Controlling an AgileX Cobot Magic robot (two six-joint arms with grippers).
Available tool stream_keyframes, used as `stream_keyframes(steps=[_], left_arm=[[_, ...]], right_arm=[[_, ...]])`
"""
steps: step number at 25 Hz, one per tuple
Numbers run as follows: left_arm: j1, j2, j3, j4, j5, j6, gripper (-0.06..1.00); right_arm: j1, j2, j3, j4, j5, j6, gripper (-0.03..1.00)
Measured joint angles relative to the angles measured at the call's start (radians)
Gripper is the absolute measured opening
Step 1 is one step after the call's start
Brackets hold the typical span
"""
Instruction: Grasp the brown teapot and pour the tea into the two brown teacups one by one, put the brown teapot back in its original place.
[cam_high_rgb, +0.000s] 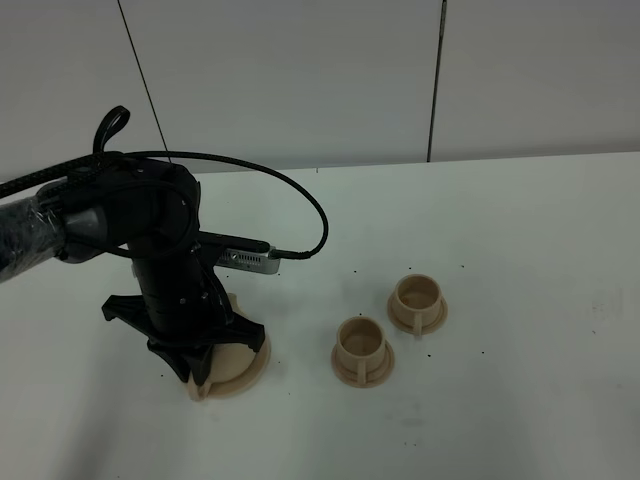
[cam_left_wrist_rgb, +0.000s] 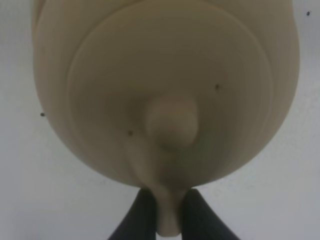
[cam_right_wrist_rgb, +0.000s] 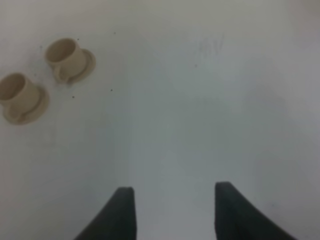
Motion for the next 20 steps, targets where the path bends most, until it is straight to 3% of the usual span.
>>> stream_keyframes(steps=[20], left_arm=[[0.0,-0.053,0.0,0.011,-0.05,0.059,0.18]], right_arm=[[0.0,0.0,0.0,0.0,0.0,-0.001,0.36]])
